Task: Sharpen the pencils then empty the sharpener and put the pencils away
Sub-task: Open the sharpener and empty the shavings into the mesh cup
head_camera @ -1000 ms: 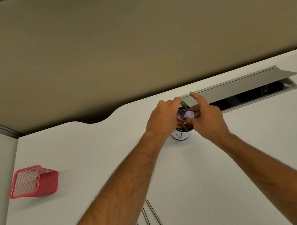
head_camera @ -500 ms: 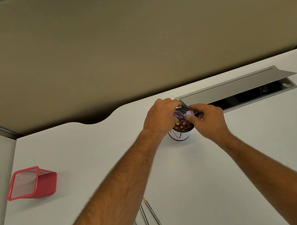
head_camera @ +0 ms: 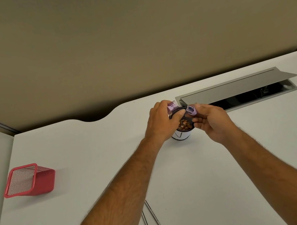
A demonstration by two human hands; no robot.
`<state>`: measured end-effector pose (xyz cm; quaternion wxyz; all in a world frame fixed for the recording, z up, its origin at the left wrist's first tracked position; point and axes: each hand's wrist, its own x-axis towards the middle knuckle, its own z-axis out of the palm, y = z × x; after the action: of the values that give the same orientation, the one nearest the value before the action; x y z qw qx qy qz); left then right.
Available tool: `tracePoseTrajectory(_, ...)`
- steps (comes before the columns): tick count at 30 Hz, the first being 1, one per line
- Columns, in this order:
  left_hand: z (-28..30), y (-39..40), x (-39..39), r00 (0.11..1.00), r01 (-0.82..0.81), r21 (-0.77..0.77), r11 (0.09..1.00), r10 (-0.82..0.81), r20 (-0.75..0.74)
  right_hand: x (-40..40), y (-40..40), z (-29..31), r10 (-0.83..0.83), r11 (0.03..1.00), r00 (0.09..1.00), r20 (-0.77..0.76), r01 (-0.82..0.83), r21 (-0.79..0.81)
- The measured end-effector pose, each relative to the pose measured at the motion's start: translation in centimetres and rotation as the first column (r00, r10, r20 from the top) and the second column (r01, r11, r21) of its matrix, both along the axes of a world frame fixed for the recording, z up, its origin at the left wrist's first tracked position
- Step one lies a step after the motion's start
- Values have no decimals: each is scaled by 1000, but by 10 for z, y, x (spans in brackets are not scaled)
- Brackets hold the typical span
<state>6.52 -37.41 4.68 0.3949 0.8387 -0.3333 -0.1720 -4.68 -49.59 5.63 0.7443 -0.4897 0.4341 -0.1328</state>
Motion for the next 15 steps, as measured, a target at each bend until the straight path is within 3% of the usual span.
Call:
tracePoseTrajectory(3,0,0,-2,996,24,17,1000,-26,84,-2,0,-3,12,1000,1000,25,-12,-17)
tracePoseTrajectory(5,-1,2,0,985,46,42,998,-52,164,-4,1,-7,-7,980,999,36,14,-197)
tracePoseTrajectory(6,-1,3,1,974,63,66,996,-76,215,-5,1,-9,-15,932,1000,14,19,-362)
tracePoseTrajectory(9,-2,4,5,920,126,168,978,-179,348,-7,5,-19,-12,639,996,-92,-63,-766)
tracePoseTrajectory(12,-1,2,8,888,142,173,975,-202,413,-9,8,-23,1,487,998,-69,-61,-871)
tracePoseTrajectory(15,3,2,8,864,177,155,972,-229,449,-9,7,-24,27,315,982,-185,-184,-931)
